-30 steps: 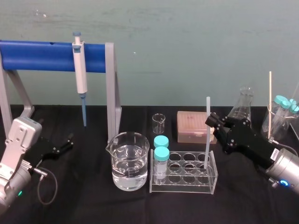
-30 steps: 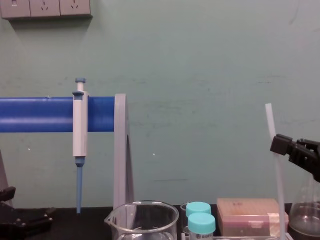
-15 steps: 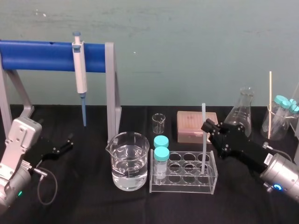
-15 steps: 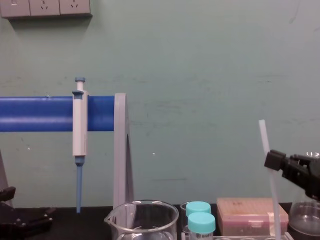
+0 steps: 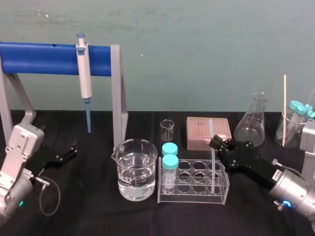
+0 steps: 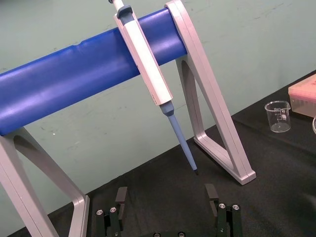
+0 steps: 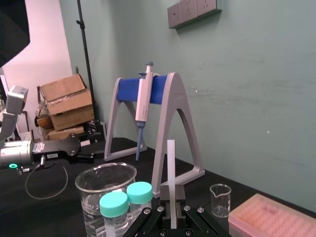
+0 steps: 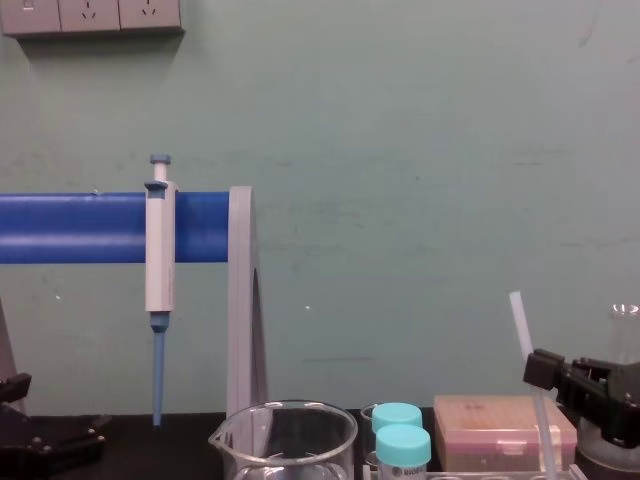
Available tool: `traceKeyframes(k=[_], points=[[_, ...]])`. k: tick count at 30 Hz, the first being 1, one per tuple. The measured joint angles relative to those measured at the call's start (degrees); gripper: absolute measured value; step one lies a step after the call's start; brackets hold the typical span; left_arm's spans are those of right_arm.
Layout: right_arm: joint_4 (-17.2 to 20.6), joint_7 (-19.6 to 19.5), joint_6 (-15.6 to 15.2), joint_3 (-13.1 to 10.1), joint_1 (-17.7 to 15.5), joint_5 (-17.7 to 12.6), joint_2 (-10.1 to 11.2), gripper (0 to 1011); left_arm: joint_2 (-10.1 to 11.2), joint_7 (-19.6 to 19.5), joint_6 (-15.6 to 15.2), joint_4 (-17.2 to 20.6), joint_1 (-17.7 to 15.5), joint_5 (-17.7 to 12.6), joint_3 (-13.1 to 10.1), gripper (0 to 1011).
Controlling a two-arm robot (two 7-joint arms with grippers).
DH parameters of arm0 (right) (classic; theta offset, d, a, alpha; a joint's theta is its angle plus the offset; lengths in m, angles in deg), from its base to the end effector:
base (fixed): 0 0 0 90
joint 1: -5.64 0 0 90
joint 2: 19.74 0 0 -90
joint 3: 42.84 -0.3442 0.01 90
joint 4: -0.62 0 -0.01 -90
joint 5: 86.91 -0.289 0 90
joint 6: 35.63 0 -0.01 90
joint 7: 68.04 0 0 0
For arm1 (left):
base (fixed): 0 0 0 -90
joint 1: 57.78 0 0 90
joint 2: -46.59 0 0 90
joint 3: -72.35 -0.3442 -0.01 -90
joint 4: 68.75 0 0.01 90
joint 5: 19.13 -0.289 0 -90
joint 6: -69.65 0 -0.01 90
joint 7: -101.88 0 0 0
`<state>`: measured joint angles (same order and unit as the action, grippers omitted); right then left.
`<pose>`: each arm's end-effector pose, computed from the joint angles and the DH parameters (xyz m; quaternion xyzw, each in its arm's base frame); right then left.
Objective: Pick up the stirring rod with one hand, then place it down.
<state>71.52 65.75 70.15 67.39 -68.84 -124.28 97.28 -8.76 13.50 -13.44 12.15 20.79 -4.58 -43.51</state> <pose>0.3815 -0.1163 -0.3560 0.0695 -0.0134 -0.3361 0.9392 0.3482 0.1188 -0.3422 0.1415 -0.1325 0.5799 0.7913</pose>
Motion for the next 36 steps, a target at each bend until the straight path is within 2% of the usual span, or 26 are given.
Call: traceKeyframes(k=[22,25,28,30,31,32,34,36], points=[[-0.89,-0.38,-0.75,0.1,0.13,0.49,-0.38,66,0.0,0.0,0.0,0.0,0.0,0.0,0.0,1000],[-0.86,-0.37,-0.75,0.08,0.11,0.46,-0.37,138,0.0,0.0,0.0,0.0,0.0,0.0,0.0,1000],[-0.85,-0.37,-0.75,0.07,0.1,0.44,-0.35,252,0.0,0.0,0.0,0.0,0.0,0.0,0.0,1000],[-0.84,-0.37,-0.75,0.06,0.09,0.44,-0.34,269,0.0,0.0,0.0,0.0,0.01,0.0,0.0,1000],[-0.83,-0.37,-0.75,0.06,0.09,0.43,-0.34,347,0.0,0.0,0.0,0.0,0.0,0.0,0.0,1000],[-0.83,-0.36,-0.75,0.05,0.09,0.43,-0.34,347,0.0,0.0,0.0,0.0,0.0,0.0,0.0,1000],[-0.81,-0.37,-0.74,0.03,0.08,0.4,-0.33,446,0.0,0.0,0.0,0.0,0.0,0.0,0.0,1000],[-0.81,-0.37,-0.73,0.03,0.07,0.38,-0.33,479,0.0,0.0,0.0,0.0,0.0,0.0,0.0,1000]])
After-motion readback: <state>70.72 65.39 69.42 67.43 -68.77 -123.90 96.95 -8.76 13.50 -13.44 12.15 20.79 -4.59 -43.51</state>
